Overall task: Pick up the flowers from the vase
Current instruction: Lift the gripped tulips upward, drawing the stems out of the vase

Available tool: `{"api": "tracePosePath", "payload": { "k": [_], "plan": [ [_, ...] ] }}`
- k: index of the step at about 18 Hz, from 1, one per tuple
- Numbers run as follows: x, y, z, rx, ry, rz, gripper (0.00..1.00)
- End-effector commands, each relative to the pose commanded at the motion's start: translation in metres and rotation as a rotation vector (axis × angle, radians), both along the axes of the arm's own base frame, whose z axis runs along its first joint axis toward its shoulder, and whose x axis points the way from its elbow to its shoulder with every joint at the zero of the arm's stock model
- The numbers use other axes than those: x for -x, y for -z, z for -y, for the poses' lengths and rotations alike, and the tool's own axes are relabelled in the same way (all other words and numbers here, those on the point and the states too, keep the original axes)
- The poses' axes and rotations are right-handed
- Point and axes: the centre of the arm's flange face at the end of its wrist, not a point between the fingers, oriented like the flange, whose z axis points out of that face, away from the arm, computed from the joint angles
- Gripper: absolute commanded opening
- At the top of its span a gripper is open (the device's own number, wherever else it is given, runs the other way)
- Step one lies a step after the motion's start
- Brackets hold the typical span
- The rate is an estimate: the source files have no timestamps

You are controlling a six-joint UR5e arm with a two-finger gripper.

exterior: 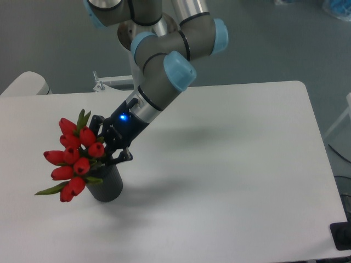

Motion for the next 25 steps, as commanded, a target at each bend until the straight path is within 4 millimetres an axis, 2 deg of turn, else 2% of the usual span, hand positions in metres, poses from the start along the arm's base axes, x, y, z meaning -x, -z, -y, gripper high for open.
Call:
{"api": "tracePosePath", "payload": {
  "k": [9,19,25],
  "plan": [
    [-0.012,-0.038,0.008,-0.028,-0.034,0.022,0.36],
    [-0.004,-0.086,0.001,-0.077,-0.069,0.036,0.36],
    [0.011,-0.121,0.0,-0.106,-0.109,0.025,0.36]
  ]
}}
